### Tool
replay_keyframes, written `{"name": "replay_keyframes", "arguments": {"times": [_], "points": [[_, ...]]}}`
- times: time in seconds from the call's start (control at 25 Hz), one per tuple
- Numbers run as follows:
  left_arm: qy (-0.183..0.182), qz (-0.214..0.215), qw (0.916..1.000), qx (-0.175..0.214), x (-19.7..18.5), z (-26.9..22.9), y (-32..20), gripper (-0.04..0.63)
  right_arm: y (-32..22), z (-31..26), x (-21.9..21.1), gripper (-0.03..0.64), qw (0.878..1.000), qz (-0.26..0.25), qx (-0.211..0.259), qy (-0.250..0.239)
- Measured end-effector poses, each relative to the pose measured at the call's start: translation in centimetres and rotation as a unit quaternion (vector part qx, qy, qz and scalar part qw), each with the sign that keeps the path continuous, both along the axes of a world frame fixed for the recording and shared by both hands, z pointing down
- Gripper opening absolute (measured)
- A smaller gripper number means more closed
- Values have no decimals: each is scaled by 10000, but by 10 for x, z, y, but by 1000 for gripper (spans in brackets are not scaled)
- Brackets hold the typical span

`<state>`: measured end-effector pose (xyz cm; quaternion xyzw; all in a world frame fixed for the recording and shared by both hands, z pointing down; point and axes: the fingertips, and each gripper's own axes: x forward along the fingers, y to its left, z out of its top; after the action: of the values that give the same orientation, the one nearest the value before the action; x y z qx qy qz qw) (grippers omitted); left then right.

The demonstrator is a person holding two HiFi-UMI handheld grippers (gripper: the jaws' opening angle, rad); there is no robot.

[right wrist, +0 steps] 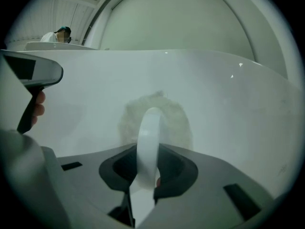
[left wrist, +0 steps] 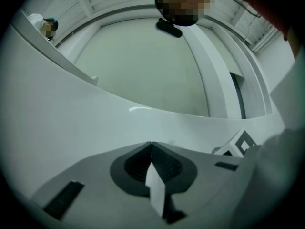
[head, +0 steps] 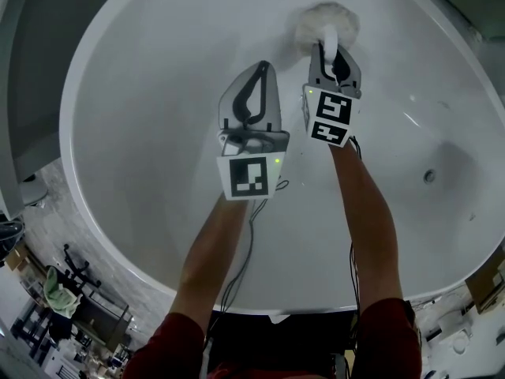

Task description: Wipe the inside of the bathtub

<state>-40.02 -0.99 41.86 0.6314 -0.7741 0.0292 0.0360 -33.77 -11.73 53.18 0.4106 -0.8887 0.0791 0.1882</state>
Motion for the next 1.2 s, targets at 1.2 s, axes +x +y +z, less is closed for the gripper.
{"name": "replay_keyframes", "arguments": {"times": [1.2], "points": [[-118, 999, 9948, -184, 274, 16, -81, 15, -72, 38, 310, 89, 9957, 819, 53, 426]]}}
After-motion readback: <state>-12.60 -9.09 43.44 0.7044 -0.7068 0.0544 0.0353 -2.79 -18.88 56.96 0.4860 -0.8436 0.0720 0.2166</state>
